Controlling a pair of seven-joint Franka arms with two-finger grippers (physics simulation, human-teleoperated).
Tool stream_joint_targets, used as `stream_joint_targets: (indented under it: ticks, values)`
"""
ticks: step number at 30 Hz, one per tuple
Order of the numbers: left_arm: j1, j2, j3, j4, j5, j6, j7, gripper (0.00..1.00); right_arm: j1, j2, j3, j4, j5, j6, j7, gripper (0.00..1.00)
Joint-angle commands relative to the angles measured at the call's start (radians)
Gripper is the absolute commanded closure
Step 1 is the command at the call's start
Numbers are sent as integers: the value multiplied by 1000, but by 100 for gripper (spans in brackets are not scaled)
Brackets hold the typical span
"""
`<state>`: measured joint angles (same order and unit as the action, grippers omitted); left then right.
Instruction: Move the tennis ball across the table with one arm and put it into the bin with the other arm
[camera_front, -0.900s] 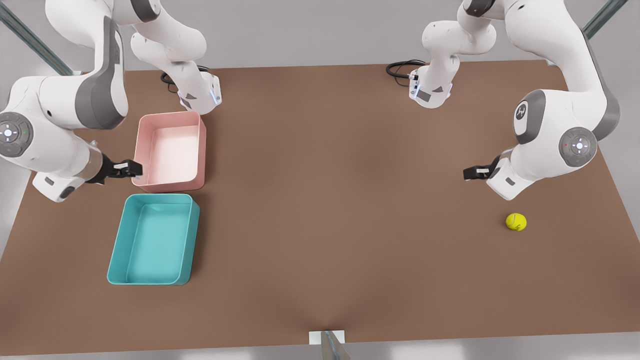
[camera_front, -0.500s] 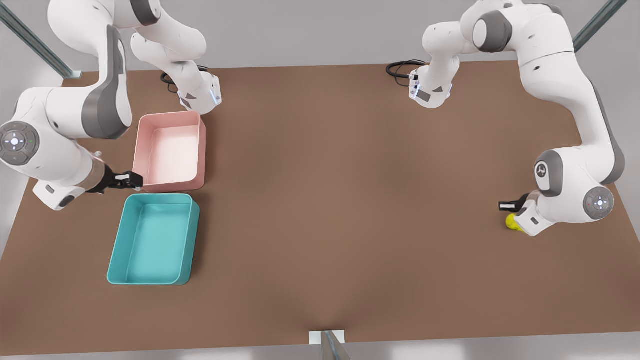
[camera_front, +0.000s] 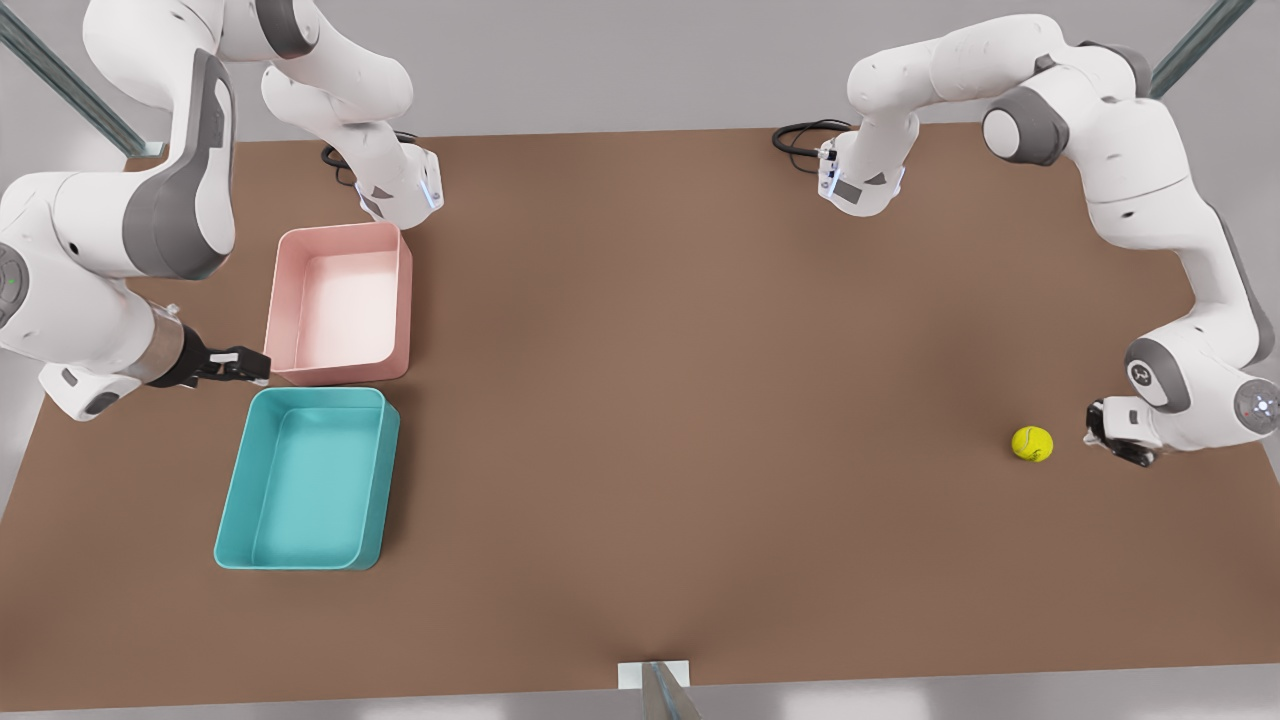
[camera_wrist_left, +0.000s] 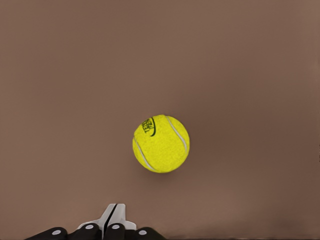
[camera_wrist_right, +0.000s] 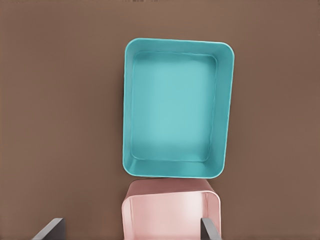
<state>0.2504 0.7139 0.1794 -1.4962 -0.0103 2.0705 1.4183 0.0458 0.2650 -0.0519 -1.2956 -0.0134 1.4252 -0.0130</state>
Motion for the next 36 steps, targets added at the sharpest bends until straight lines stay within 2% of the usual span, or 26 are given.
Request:
stream_joint_targets:
  ticks: [1,2,6,20,22,23,25,27,29,30,31,32,33,35,36]
  values:
    - [0,1,3,-45,16,132,1036,79,0,-1,0,1,1,-2,22,0]
    - [0,2,2,-67,47,192,984,79,-1,-1,0,1,1,-2,22,0]
    - [0,10,2,-71,89,195,878,79,-1,-1,-2,1,1,-2,22,0]
    - [-7,38,2,-111,50,197,665,79,0,-1,-2,1,0,0,22,0]
    - [-65,26,0,-133,49,195,509,79,0,-1,-2,1,0,0,22,0]
    - [-85,6,-32,-157,49,195,352,79,0,-1,-2,1,0,0,22,0]
    - [-106,-31,-178,-180,55,172,-97,79,0,-1,-2,1,0,0,22,0]
    - [-154,-82,-308,-151,70,-27,-706,79,0,-1,-2,1,0,1,22,0]
    - [-151,-80,-314,-144,101,-32,-717,79,0,7,-2,9,0,1,24,0]
    - [-154,-80,-316,-124,99,-36,-762,66,0,7,-2,13,0,1,24,0]
    - [-172,-103,-311,-93,85,-53,-1010,23,2,7,-2,13,0,1,24,0]
    - [-229,-174,-252,-95,64,-113,-1413,0,0,7,-2,13,0,1,24,0]
    - [-335,-283,-190,-84,6,-269,-1768,0,0,7,-2,13,1,1,24,0]
    - [-398,-310,-159,234,6,-771,-1776,0,0,7,-2,13,1,1,24,0]
    - [-413,-306,-164,316,4,-871,-1838,0,0,7,-2,13,1,1,22,0]
